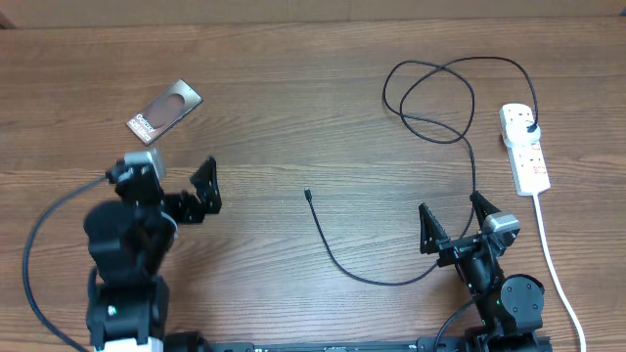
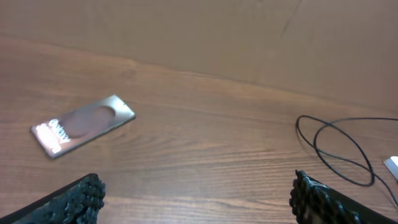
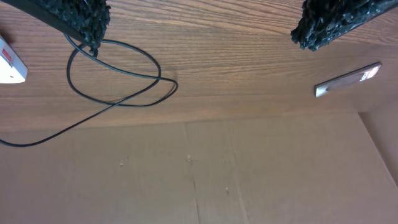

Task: Plug charger to phone and switch on socket
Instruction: 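Move the left gripper over the silver phone and lower onto it, then close the left gripper on the phone's edge and lift it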

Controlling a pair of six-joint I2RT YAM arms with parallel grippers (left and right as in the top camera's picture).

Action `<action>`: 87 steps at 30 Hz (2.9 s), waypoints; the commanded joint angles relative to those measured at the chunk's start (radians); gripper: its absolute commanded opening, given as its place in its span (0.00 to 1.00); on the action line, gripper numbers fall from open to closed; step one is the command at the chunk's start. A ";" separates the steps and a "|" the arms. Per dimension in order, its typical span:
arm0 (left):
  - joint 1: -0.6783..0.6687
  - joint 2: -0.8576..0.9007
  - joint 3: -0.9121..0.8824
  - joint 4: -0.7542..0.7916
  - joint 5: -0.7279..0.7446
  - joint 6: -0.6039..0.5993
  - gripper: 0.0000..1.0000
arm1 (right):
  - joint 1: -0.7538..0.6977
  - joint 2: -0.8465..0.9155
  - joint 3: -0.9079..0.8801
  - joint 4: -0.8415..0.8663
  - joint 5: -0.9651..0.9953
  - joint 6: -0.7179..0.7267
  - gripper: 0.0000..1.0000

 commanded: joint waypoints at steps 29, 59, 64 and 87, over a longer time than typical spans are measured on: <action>0.009 1.112 1.349 -0.923 0.002 0.638 1.00 | 0.003 -0.008 -0.010 0.003 0.013 0.004 1.00; 0.053 1.630 1.349 -0.578 -0.332 0.989 1.00 | 0.003 -0.008 -0.010 0.003 0.013 0.004 1.00; 0.081 1.641 1.349 -0.537 -0.320 1.004 1.00 | 0.003 -0.008 -0.010 0.003 0.013 0.004 1.00; 0.100 1.643 1.280 -0.452 -0.172 1.070 1.00 | 0.003 -0.008 -0.010 0.003 0.013 0.004 1.00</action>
